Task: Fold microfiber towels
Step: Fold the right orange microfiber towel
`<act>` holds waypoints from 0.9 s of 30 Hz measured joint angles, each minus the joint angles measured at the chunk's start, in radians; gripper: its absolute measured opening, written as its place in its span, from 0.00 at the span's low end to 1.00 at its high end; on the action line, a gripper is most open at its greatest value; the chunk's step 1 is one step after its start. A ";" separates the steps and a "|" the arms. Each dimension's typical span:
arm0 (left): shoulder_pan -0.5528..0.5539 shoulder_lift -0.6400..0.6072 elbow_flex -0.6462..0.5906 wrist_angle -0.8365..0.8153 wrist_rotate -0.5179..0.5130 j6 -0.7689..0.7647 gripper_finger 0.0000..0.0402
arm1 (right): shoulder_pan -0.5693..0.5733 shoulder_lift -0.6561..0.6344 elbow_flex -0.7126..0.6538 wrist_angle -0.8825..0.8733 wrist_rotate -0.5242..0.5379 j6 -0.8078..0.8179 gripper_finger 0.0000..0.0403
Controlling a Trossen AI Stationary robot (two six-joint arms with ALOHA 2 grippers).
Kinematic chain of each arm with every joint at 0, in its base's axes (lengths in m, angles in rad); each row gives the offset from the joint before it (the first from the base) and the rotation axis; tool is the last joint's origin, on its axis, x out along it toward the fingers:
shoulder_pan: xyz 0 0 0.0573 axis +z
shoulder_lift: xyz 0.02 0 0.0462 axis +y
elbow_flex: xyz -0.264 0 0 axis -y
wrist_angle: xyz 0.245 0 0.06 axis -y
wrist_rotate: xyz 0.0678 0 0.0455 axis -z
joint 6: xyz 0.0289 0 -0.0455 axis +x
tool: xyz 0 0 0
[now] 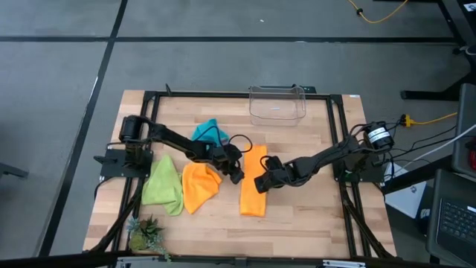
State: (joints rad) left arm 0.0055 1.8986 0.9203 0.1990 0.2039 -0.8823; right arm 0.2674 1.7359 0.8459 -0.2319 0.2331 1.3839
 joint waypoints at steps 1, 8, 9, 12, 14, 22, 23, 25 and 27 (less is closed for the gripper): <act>0.000 0.014 0.000 -0.003 0.004 -0.006 0.27 | -0.002 0.001 0.000 0.005 0.002 0.000 0.48; 0.008 0.080 0.008 0.080 0.034 -0.049 0.27 | -0.011 0.013 -0.001 0.052 0.027 -0.025 0.48; 0.008 0.081 0.010 0.079 0.035 -0.050 0.27 | -0.013 0.018 -0.001 0.060 0.032 -0.028 0.48; 0.008 0.083 0.029 0.067 0.030 -0.030 0.27 | -0.023 0.040 0.000 0.080 0.028 -0.032 0.48; 0.004 0.085 0.047 0.063 0.029 0.000 0.27 | -0.027 0.051 0.001 0.087 0.029 -0.036 0.48; -0.002 0.087 0.062 0.008 -0.012 0.024 0.27 | -0.029 0.061 0.000 0.100 0.047 -0.078 0.38; -0.006 0.086 0.062 0.001 -0.029 0.026 0.26 | -0.029 0.061 0.000 0.099 0.049 -0.084 0.35; -0.014 0.086 0.063 -0.009 -0.066 0.043 0.24 | -0.029 0.061 -0.001 0.095 0.051 -0.093 0.28; -0.018 0.086 0.062 -0.013 -0.087 0.061 0.20 | -0.030 0.062 -0.002 0.095 0.058 -0.107 0.20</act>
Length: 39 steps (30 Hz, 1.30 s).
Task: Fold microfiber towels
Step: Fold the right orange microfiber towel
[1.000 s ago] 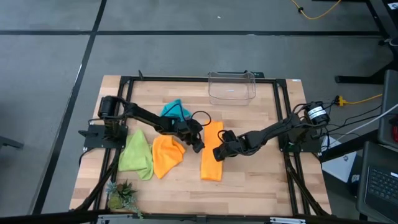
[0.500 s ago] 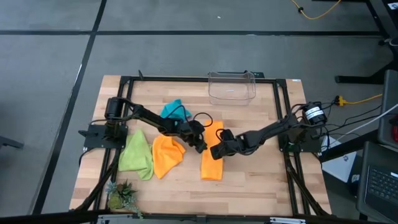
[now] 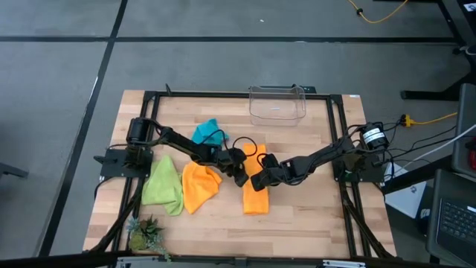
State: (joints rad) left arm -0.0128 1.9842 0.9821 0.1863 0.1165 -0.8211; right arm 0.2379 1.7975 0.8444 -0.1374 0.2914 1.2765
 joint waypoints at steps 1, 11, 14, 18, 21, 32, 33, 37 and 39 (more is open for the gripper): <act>-0.003 0.000 0.000 -0.003 -0.017 0.015 0.17 | 0.000 0.001 0.000 -0.002 0.004 -0.004 0.16; -0.024 0.004 -0.005 0.071 -0.169 0.127 0.01 | 0.000 0.003 -0.002 0.029 0.016 -0.108 0.05; -0.033 0.006 -0.006 0.090 -0.178 0.144 0.00 | 0.000 0.003 0.001 0.040 0.027 -0.152 0.02; -0.044 0.005 -0.006 0.093 -0.184 0.152 0.00 | 0.000 0.005 0.011 0.036 0.029 -0.197 0.03; -0.048 -0.005 -0.006 0.091 -0.173 0.166 0.00 | 0.000 0.002 0.020 0.034 0.042 -0.234 0.02; -0.053 -0.153 -0.005 0.044 -0.179 0.292 0.00 | 0.007 -0.124 0.023 0.009 0.139 -0.348 0.02; -0.054 -0.166 -0.004 0.033 -0.186 0.302 0.00 | 0.007 -0.133 0.023 0.008 0.148 -0.364 0.02; -0.071 -0.217 -0.004 -0.010 -0.221 0.335 0.00 | 0.012 -0.172 0.024 0.000 0.184 -0.390 0.02; -0.085 -0.243 -0.004 -0.032 -0.239 0.349 0.00 | 0.020 -0.192 0.024 -0.008 0.216 -0.401 0.02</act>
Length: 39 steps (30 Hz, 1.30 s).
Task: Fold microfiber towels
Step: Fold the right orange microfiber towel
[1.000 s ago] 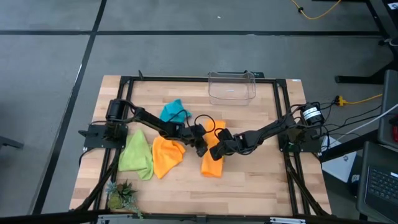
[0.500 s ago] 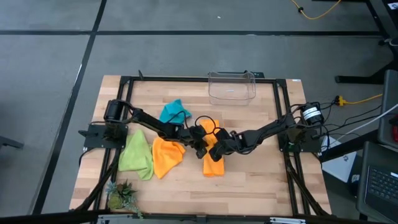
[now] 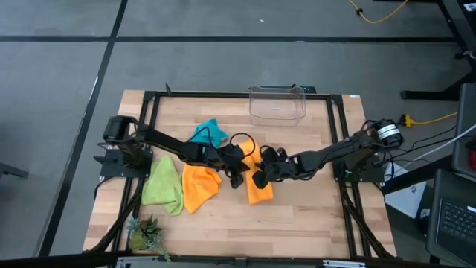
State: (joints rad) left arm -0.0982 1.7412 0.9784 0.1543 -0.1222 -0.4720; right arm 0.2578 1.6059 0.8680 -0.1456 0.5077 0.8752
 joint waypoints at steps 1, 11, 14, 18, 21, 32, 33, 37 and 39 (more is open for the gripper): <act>-0.007 -0.010 0.001 -0.006 -0.005 0.009 0.00 | 0.006 -0.011 0.000 -0.002 0.020 -0.008 0.02; -0.043 -0.100 0.001 -0.074 -0.115 0.073 0.00 | 0.079 -0.099 0.002 -0.006 0.168 -0.086 0.03; -0.048 -0.114 0.001 -0.072 -0.121 0.083 0.00 | 0.095 -0.099 0.002 0.014 0.177 -0.103 0.03; -0.067 -0.138 0.001 -0.068 -0.125 0.116 0.00 | 0.133 -0.098 0.002 0.031 0.258 -0.151 0.03; -0.074 -0.160 0.000 -0.070 -0.129 0.164 0.00 | 0.158 -0.099 0.002 0.069 0.336 -0.234 0.03; -0.139 -0.186 0.001 -0.042 -0.135 0.132 0.00 | 0.223 -0.100 0.002 0.169 0.302 -0.288 0.03; -0.152 -0.186 0.001 -0.042 -0.135 0.119 0.00 | 0.231 -0.100 0.002 0.179 0.296 -0.279 0.03; -0.209 -0.186 0.001 -0.023 -0.148 0.084 0.00 | 0.266 -0.100 0.002 0.228 0.248 -0.274 0.03; -0.239 -0.186 0.001 -0.010 -0.148 0.052 0.00 | 0.282 -0.100 0.002 0.254 0.208 -0.250 0.03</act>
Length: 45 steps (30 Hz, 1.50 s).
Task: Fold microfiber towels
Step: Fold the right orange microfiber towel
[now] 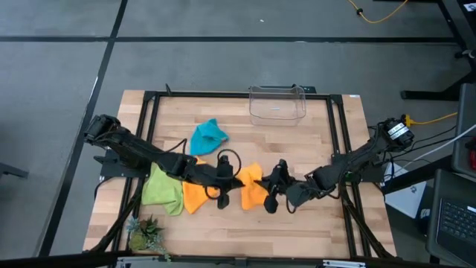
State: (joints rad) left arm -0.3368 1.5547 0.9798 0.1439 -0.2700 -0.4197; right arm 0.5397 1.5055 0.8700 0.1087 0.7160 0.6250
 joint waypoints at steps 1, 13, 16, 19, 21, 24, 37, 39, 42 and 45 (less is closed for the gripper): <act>-0.014 0.000 0.000 0.004 0.000 -0.019 0.00 | 0.007 0.000 0.000 0.007 -0.023 0.018 0.03; -0.075 0.022 0.000 -0.011 -0.005 -0.155 0.00 | -0.005 0.003 0.000 -0.027 -0.153 0.164 0.03; -0.036 0.070 0.001 -0.027 -0.013 -0.166 0.00 | -0.079 0.029 0.001 -0.098 -0.172 0.210 0.02; 0.008 0.103 -0.002 -0.045 -0.053 -0.136 0.01 | -0.146 0.057 -0.002 -0.126 -0.164 0.195 0.05; 0.043 0.103 -0.001 -0.073 -0.059 -0.128 0.04 | -0.194 0.059 -0.001 -0.124 -0.166 0.162 0.09; 0.101 0.105 -0.001 -0.133 -0.060 -0.128 0.11 | -0.268 0.061 -0.001 -0.124 -0.173 0.104 0.19; 0.198 0.035 0.000 -0.249 0.029 -0.128 0.36 | -0.398 0.025 0.000 -0.124 -0.351 -0.032 0.43; 0.196 0.001 0.000 -0.277 0.031 -0.116 0.36 | -0.397 0.019 0.000 -0.120 -0.353 -0.045 0.43; 0.201 -0.059 0.000 -0.341 0.021 -0.089 0.36 | -0.398 0.016 0.000 -0.121 -0.353 -0.059 0.43; 0.213 -0.126 0.000 -0.430 -0.071 -0.019 0.35 | -0.396 0.016 0.000 -0.133 -0.353 -0.059 0.42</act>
State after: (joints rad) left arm -0.1240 1.4292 0.9798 -0.2858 -0.3409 -0.4389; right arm 0.1433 1.5210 0.8697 -0.0247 0.3635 0.5663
